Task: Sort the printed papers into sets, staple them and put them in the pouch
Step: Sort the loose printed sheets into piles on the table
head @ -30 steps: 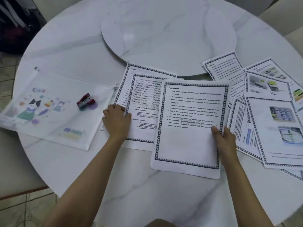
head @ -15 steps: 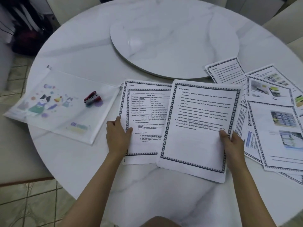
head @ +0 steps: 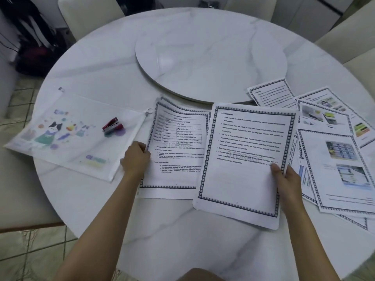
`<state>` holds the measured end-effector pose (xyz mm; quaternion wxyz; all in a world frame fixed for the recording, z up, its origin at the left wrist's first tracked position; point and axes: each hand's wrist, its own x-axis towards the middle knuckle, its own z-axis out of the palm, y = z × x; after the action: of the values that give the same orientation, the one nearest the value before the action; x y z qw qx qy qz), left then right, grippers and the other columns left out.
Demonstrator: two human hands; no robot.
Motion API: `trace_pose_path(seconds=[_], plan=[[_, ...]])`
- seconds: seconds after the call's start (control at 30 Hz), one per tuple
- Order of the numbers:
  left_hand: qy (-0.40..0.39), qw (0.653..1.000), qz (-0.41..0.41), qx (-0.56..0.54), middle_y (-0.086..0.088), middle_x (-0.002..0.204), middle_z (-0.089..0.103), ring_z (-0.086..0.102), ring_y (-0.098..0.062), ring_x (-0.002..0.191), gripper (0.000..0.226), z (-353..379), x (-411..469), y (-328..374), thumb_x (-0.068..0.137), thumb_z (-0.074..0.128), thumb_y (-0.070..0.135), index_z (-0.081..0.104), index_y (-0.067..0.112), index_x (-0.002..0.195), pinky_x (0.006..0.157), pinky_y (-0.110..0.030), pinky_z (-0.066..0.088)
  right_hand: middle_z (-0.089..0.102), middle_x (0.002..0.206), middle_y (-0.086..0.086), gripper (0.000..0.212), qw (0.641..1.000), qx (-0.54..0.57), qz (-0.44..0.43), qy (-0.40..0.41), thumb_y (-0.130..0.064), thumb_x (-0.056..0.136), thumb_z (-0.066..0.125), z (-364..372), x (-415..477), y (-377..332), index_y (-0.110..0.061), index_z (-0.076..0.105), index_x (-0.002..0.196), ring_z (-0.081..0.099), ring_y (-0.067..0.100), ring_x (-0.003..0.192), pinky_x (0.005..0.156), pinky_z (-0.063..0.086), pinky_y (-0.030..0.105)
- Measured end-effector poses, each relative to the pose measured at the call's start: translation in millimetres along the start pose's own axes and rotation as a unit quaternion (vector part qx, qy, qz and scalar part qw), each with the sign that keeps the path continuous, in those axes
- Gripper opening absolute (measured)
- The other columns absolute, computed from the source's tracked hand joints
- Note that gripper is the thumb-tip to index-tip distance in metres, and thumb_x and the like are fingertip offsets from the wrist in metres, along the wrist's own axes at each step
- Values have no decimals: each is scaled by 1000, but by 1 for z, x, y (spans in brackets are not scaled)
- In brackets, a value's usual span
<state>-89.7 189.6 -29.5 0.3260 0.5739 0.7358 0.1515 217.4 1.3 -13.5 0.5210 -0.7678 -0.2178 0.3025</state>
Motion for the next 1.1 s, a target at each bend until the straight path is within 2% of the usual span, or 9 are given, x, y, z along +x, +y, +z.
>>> trace_pose_path(seconds=[0.13, 0.23, 0.33, 0.5, 0.63, 0.73, 0.83, 1.0, 1.1], plan=[[-17, 998, 26, -53, -23, 119, 57, 54, -38, 106, 28, 5, -12, -3, 96, 37, 8, 44, 2, 122, 82, -36, 40, 43, 145, 7, 122, 1000, 5, -2, -2, -86, 45, 60, -5, 5, 7, -9, 41, 137, 39, 25, 134, 110, 33, 49], [0, 998, 42, -41, -23, 118, 59, 53, -37, 108, 30, 8, -27, -16, 97, 37, 9, 48, -1, 123, 80, -32, 37, 55, 132, 7, 77, 1000, 11, -9, -17, -62, 72, 63, -2, 1, -5, -8, 53, 126, 49, 26, 124, 107, 37, 48], [20, 997, 57, -53, -24, 108, 62, 54, -32, 91, 26, 8, -42, -28, 98, 36, 11, 51, -2, 115, 72, -28, 33, 63, 109, 3, 27, 999, 7, -27, -30, -31, 91, 56, 2, -1, -10, -15, 59, 111, 58, 22, 108, 99, 44, 41], [63, 995, 30, -78, -23, 110, 58, 53, -32, 93, 25, 1, -58, -40, 98, 35, 13, 49, 0, 114, 75, -32, 35, 66, 101, -2, 20, 998, 12, -28, -51, -30, 90, 58, 12, -2, -16, -18, 61, 106, 61, 22, 103, 96, 47, 41], [141, 978, 117, -96, -11, 115, 51, 54, -25, 98, 31, -13, -76, -40, 97, 40, 14, 44, 6, 126, 81, -30, 40, 68, 99, 0, 16, 994, 29, -26, -103, -28, 91, 55, 34, -10, -29, -17, 62, 102, 64, 22, 96, 88, 51, 38], [38, 964, 130, -228, 0, 108, 58, 58, -17, 91, 28, -20, -95, -20, 99, 37, 22, 43, 17, 126, 72, -21, 42, 69, 102, 2, 19, 985, 46, -20, -167, -23, 93, 53, 51, -19, -39, -14, 62, 106, 67, 18, 92, 83, 55, 35], [-120, 942, 66, -305, 2, 119, 57, 57, -19, 107, 27, -14, -108, -7, 97, 41, 33, 43, 24, 123, 93, -36, 47, 70, 99, -1, 17, 974, 39, -10, -223, -19, 95, 50, 64, -26, -40, -15, 63, 104, 68, 14, 89, 79, 56, 29], [-73, 957, 27, -279, -3, 130, 55, 53, -23, 119, 44, 4, -113, -22, 87, 51, 34, 41, 25, 128, 99, -49, 44, 70, 82, 2, 16, 980, 61, 35, -185, -8, 94, 49, 65, -32, -33, -11, 65, 94, 66, 16, 72, 66, 55, 25], [-72, 957, 24, -280, -3, 130, 55, 50, -24, 123, 36, 11, -117, -28, 92, 49, 29, 43, 25, 127, 100, -50, 44, 71, 82, 3, 15, 981, 53, 47, -182, -5, 91, 53, 63, -35, -29, -10, 67, 93, 67, 17, 73, 68, 55, 27]])
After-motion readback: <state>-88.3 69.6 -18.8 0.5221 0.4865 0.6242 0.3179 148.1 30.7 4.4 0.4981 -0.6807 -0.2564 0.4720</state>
